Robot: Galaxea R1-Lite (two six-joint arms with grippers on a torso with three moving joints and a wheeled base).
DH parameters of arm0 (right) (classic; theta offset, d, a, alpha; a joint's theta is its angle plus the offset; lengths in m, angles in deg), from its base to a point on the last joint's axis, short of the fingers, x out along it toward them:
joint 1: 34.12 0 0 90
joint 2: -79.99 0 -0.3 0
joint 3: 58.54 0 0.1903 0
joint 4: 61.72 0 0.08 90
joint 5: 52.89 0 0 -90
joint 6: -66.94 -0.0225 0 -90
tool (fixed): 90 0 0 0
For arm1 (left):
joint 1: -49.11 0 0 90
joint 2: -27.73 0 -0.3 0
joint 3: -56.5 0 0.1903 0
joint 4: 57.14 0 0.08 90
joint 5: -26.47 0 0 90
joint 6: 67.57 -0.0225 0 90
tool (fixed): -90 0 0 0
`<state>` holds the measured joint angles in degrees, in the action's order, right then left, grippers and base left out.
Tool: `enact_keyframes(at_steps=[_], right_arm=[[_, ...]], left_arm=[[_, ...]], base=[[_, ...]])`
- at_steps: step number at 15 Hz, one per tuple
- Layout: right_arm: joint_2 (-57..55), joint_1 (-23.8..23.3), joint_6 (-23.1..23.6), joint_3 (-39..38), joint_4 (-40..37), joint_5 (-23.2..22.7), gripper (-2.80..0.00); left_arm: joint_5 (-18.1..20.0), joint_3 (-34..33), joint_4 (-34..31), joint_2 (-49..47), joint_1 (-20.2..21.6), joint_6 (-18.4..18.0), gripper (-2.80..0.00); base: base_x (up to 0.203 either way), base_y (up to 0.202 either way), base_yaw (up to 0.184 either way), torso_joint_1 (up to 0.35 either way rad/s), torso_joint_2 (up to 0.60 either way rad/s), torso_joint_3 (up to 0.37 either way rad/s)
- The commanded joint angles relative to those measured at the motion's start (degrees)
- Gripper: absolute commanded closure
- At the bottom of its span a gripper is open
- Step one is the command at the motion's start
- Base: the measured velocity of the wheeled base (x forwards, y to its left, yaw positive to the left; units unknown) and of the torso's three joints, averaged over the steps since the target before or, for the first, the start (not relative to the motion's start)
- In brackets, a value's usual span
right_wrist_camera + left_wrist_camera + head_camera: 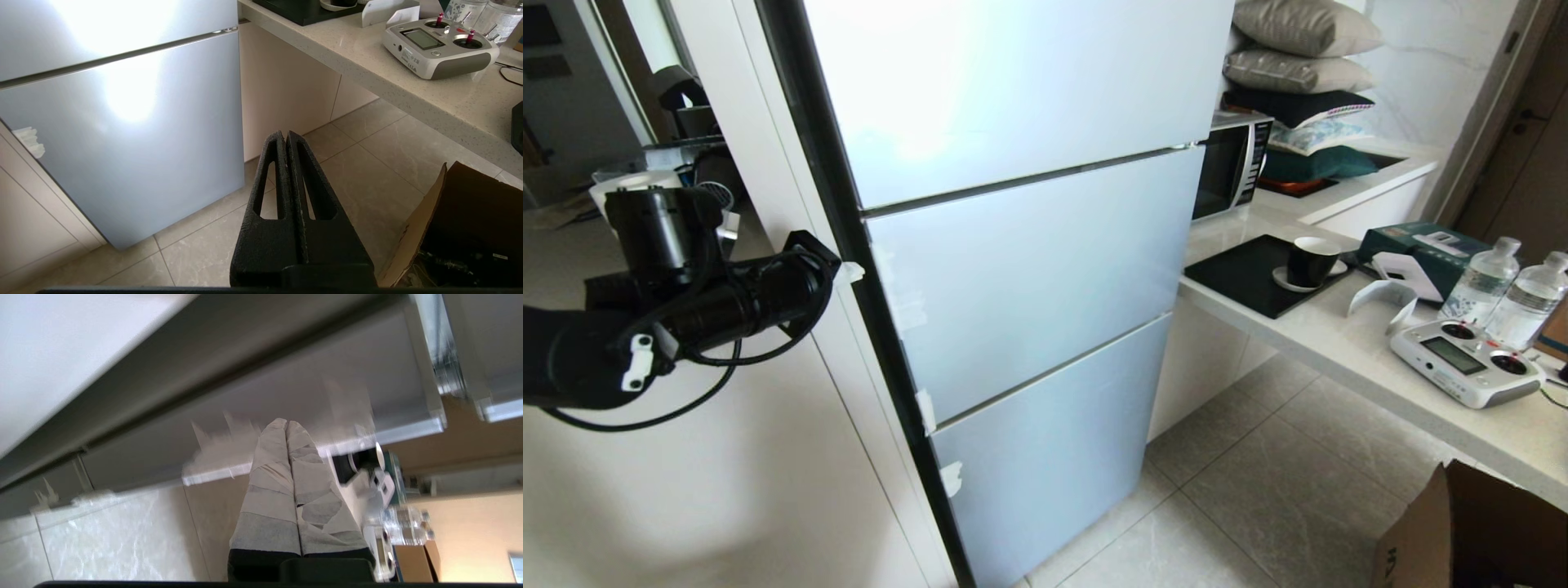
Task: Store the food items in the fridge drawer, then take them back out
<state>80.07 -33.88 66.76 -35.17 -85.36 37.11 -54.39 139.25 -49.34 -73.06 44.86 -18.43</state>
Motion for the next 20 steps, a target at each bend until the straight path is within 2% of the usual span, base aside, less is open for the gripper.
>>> enact_keyframes(at_steps=[1,12,13,15,20], right_arm=[[-0.07,0.02,0.01,0.00,0.00,0.00,0.00],[-0.07,-0.16,0.01,0.00,0.00,0.00,0.00],[-0.07,-0.16,0.01,0.00,0.00,0.00,0.00],[-0.07,-0.16,0.01,0.00,0.00,0.00,0.00],[-0.07,-0.16,0.01,0.00,0.00,0.00,0.00]], left_arm=[[-0.28,1.29,0.21,-1.80,-0.06,0.25,0.00],[-0.22,4.61,0.21,-5.02,-1.76,0.96,0.00],[-0.17,4.59,0.21,-4.93,-2.30,1.23,0.00],[0.41,4.58,0.21,-4.72,-3.28,4.47,0.00],[0.97,2.26,0.12,-4.25,-4.70,4.94,0.00]], base=[[0.000,0.000,0.000,0.000,0.00,0.000],[0.000,0.000,0.000,0.000,0.00,0.000],[0.000,0.000,0.000,0.000,0.00,0.000],[0.000,0.000,0.000,0.000,0.00,0.000],[0.000,0.000,0.000,0.000,0.00,0.000]])
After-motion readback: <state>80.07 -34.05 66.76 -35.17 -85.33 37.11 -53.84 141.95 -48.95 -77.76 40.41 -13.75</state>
